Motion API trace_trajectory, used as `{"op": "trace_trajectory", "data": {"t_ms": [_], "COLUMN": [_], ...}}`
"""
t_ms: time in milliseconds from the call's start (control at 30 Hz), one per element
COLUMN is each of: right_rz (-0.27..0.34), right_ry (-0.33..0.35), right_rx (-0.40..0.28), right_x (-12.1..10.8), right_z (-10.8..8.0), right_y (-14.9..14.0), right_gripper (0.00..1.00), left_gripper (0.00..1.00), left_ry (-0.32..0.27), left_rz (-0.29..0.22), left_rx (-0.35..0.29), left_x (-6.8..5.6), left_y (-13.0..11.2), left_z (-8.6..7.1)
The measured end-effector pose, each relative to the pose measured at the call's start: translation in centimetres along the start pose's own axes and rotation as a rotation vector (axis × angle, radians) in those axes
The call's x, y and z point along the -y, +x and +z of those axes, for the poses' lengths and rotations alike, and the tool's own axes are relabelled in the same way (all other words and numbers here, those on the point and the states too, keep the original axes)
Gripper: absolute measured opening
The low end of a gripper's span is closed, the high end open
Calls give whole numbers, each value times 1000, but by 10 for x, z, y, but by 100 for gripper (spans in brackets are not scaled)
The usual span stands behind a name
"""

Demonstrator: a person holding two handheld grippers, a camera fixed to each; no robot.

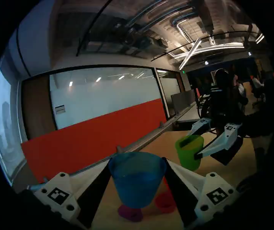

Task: Pour water

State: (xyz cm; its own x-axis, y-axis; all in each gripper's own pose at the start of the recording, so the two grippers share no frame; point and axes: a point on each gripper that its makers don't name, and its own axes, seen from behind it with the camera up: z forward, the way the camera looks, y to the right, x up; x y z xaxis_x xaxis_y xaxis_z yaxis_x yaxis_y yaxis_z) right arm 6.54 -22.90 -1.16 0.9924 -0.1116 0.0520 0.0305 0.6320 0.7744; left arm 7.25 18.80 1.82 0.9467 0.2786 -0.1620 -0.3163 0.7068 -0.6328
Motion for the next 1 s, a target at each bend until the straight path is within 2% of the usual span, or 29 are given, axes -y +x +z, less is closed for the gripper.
{"op": "trace_trajectory", "data": {"t_ms": [433,1000], "right_rz": [8,-19], "right_ry": [44,111], "right_rx": [-12,-1], "right_x": [19,47], "right_z": [13,30], "right_y": [1,-4], "right_gripper": [91,91], "left_gripper": [89,89], "left_ry": [17,23], "left_rz": [185,362], "left_rx": [8,13], "left_x": [-3,-8], "left_y": [27,50], "left_z": [5,8]}}
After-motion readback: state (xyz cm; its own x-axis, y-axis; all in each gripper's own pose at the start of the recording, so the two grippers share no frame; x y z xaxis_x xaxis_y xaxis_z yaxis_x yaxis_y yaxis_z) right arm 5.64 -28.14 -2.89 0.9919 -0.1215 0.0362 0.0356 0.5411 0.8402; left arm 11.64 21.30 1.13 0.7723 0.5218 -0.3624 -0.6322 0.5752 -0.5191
